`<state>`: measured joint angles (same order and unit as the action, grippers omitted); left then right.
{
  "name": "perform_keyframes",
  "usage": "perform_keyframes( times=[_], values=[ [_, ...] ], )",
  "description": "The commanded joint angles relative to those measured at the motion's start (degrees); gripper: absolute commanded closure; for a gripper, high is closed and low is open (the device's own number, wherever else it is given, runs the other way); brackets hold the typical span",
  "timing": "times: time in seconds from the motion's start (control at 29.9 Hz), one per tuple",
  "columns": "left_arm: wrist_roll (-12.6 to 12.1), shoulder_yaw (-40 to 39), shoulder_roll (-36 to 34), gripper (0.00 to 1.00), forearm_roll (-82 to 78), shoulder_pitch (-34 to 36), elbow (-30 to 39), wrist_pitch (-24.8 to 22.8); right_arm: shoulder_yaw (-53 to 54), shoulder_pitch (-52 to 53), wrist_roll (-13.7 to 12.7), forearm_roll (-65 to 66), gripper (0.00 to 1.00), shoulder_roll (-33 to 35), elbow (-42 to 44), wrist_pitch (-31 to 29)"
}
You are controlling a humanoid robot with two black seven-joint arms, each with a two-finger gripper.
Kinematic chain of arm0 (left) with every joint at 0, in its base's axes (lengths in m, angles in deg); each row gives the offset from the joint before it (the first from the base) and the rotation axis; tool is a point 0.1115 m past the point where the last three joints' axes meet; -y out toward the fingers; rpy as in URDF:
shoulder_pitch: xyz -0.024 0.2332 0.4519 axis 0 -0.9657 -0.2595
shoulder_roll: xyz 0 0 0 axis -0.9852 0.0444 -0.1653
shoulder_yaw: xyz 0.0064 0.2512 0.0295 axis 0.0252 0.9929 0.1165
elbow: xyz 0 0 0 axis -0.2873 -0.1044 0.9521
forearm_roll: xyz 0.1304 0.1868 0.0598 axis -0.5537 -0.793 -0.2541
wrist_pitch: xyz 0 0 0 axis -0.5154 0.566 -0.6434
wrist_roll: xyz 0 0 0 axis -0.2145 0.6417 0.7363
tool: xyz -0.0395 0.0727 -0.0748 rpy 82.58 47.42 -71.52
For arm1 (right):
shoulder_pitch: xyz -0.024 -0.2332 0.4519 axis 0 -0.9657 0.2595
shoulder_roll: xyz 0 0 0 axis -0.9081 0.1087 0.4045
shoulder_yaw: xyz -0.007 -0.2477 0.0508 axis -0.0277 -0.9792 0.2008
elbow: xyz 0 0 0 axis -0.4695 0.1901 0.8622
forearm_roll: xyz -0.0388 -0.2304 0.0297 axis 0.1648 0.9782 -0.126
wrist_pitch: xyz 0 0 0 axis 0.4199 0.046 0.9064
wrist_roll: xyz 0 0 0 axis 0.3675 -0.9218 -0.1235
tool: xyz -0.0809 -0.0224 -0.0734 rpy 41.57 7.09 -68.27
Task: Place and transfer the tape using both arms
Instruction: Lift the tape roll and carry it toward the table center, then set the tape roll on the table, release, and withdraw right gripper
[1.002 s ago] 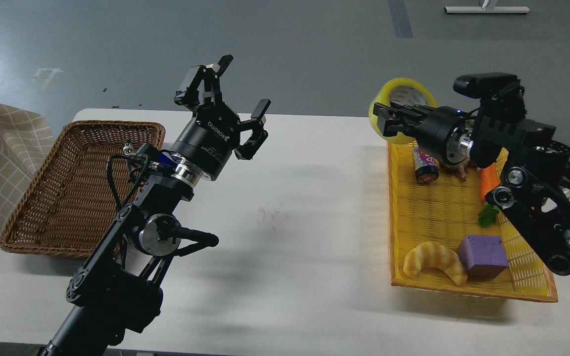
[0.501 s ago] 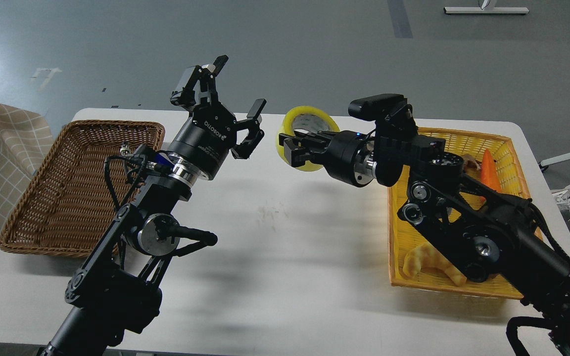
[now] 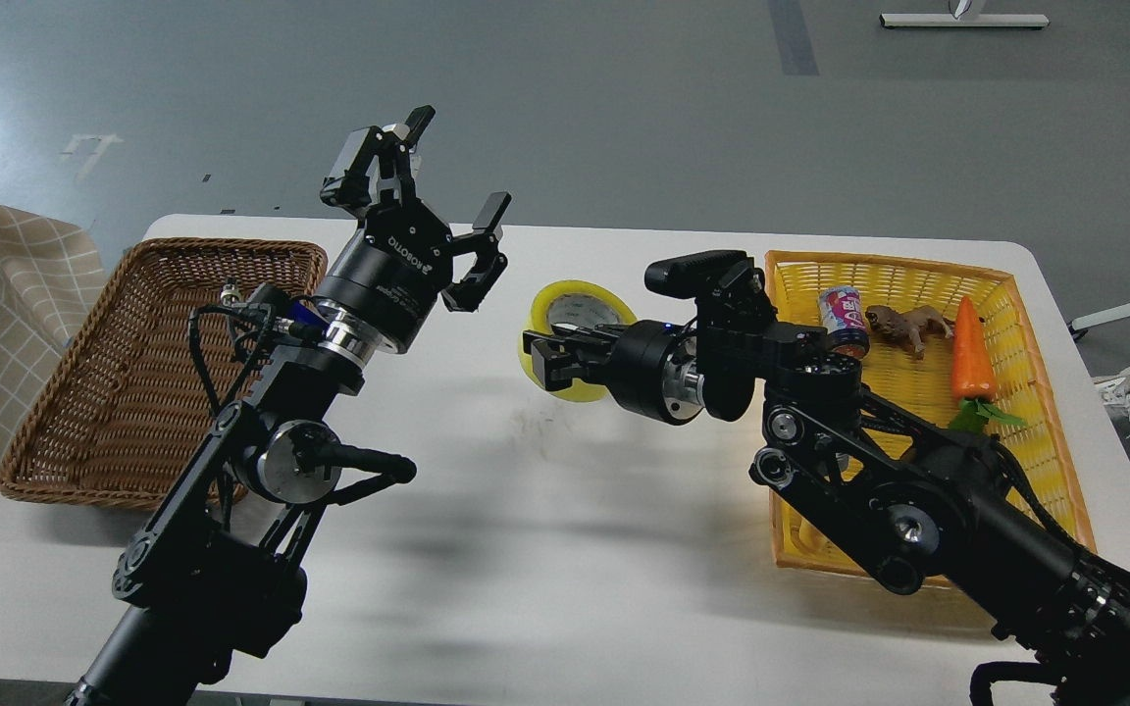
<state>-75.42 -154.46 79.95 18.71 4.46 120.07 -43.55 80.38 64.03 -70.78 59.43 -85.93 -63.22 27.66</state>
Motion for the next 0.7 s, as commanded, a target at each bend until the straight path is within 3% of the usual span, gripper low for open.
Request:
perform_keyframes(
  times=[0.0, 0.67],
  values=[
    [0.2, 0.1, 0.2, 0.0, -0.1, -0.1, 0.4, -0.4, 0.0, -1.4, -0.2, 0.1, 0.99, -0.3, 0.5, 0.0],
    [0.5, -0.8, -2.5, 0.0, -0.2, -1.7, 3.0, -0.4, 0.4, -5.3, -0.2, -0.1, 0.98, -0.3, 1.0, 0.0]
  ],
)
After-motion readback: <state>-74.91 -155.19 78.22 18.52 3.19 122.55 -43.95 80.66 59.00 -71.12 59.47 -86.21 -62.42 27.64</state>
